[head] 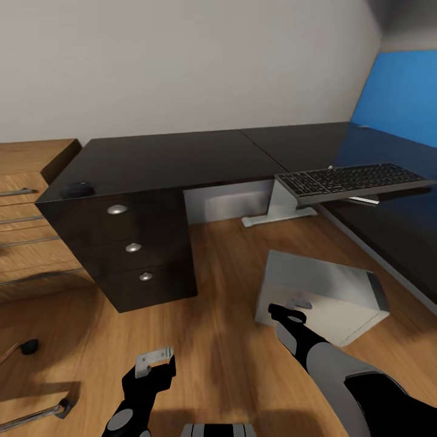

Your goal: In the bedroom, organize the workspace by keeping the computer under the desk, ensuring the monitor is on the desk, placing the keyboard on the desk next to the monitor, placing the mouse on the desk next to the keyboard, moving the folder from the swivel chair onto the desk next to the mouse, stacking the notebook on top of the folder with the pen on top of the notebook, and positioning the swivel chair next to the desk.

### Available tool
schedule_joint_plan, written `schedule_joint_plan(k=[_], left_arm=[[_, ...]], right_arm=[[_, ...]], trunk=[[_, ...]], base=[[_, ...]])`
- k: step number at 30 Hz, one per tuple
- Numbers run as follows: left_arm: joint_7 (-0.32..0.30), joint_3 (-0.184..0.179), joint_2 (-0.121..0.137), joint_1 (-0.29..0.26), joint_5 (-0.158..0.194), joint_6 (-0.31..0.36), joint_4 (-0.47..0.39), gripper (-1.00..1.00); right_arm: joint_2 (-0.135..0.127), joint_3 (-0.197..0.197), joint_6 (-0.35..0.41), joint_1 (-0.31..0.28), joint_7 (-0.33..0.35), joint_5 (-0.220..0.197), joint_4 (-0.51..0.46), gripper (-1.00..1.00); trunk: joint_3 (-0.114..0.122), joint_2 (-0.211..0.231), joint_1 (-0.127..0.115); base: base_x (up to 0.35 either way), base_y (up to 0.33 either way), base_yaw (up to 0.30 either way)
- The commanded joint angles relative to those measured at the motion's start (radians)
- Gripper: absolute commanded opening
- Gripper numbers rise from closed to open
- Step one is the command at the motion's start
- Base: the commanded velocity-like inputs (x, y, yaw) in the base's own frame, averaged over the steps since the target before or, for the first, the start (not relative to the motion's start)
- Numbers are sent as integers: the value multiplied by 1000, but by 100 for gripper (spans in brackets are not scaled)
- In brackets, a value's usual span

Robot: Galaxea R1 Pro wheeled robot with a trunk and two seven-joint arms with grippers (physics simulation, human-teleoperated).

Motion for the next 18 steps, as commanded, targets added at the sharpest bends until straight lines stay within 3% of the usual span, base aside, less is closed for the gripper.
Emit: schedule_joint_plan(k=[1, 8, 18], left_arm=[[8, -1, 0, 0, 10, 2, -2, 100], [8, -1, 0, 0, 10, 2, -2, 100], [8, -1, 0, 0, 10, 2, -1, 100]], right_arm=[[0, 8, -4, -1, -4, -11, 1, 100], [0, 9, -4, -1, -4, -11, 1, 100], [0, 8, -4, -1, -4, -10, 1, 100]], trunk=[[-1, 0, 0], [-1, 0, 0], [-1, 0, 0]], base=[[150, 0, 0], [219, 0, 0], [89, 0, 0]])
